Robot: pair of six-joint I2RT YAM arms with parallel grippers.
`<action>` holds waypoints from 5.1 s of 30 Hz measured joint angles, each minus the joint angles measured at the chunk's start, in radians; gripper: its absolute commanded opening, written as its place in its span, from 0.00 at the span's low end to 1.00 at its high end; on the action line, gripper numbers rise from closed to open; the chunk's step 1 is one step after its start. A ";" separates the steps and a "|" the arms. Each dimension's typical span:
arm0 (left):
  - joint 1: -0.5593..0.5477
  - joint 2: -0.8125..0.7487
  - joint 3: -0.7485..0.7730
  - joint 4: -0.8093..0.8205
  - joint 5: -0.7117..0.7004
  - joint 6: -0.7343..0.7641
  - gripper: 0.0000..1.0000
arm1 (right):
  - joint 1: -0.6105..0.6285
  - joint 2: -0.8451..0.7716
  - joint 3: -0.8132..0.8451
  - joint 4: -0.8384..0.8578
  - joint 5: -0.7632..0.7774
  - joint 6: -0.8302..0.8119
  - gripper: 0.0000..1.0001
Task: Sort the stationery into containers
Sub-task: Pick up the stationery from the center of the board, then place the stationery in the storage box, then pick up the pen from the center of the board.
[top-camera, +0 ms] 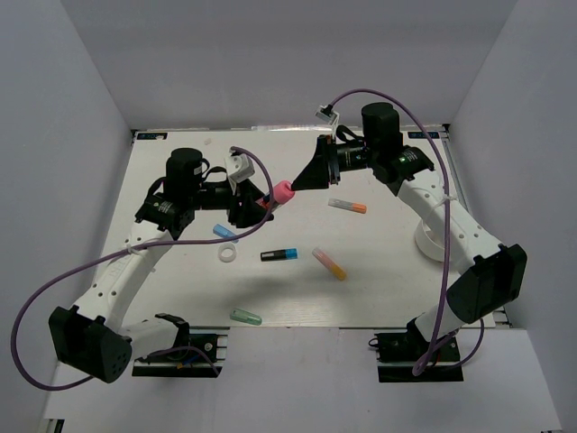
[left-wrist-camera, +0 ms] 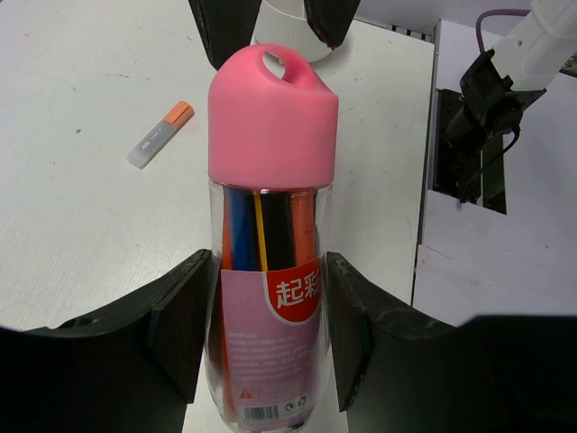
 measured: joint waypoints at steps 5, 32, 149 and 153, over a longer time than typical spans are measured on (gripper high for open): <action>-0.001 0.003 0.000 0.000 0.001 0.000 0.02 | 0.005 0.000 0.000 0.002 0.000 0.001 0.47; -0.009 0.011 -0.024 0.039 -0.114 -0.114 0.98 | -0.003 0.014 0.002 -0.094 0.133 -0.100 0.00; 0.014 0.523 0.352 -0.194 -0.720 -0.127 0.79 | -0.964 0.076 0.386 -0.955 0.550 -0.883 0.55; 0.027 0.708 0.475 -0.213 -0.840 -0.077 0.84 | -0.864 0.087 0.386 -0.957 0.548 -0.880 0.57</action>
